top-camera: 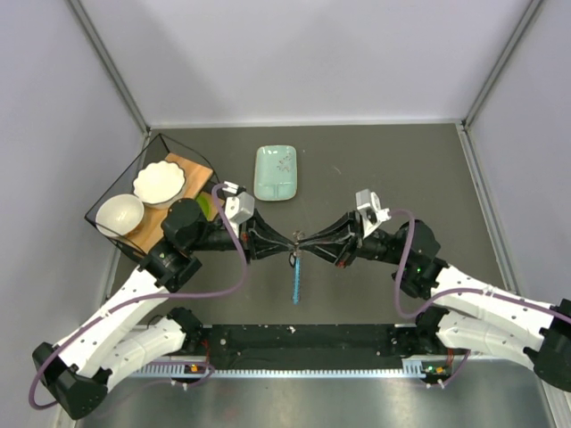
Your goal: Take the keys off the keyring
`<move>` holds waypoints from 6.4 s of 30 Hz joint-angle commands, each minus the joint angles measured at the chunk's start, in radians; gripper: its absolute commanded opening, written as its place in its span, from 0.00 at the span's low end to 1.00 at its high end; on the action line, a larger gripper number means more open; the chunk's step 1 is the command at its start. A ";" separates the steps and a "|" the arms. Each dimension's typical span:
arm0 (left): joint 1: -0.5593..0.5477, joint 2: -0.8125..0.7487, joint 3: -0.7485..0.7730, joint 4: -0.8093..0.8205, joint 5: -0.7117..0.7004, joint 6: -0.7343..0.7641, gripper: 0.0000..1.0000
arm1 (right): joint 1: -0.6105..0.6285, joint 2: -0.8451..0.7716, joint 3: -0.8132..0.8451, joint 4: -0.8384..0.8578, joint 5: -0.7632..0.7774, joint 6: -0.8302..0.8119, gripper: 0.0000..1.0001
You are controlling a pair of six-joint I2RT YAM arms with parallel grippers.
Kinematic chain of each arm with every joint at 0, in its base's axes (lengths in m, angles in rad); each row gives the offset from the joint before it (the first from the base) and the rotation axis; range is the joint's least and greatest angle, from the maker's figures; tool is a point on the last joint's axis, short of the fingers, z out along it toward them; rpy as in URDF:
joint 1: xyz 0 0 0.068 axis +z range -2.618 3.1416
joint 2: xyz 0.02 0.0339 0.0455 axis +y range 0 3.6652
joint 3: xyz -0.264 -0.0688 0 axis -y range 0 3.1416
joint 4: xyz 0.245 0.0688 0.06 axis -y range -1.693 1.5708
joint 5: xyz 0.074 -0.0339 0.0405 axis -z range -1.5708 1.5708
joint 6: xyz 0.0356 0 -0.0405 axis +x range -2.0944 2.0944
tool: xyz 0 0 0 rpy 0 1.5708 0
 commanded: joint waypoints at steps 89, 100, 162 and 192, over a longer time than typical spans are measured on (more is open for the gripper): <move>-0.002 0.135 0.330 -0.754 -0.089 0.391 0.00 | 0.010 0.414 0.753 -1.228 -0.214 -0.390 0.24; -0.002 0.133 0.328 -0.746 -0.086 0.391 0.00 | 0.009 0.411 0.741 -1.231 -0.208 -0.425 0.24; 0.042 -0.128 0.248 -0.273 -0.256 0.040 0.47 | -0.049 0.112 0.135 0.411 0.009 0.122 0.00; 0.027 -0.086 0.113 0.057 -0.184 -0.026 0.55 | -0.057 0.242 0.106 0.793 0.173 0.290 0.00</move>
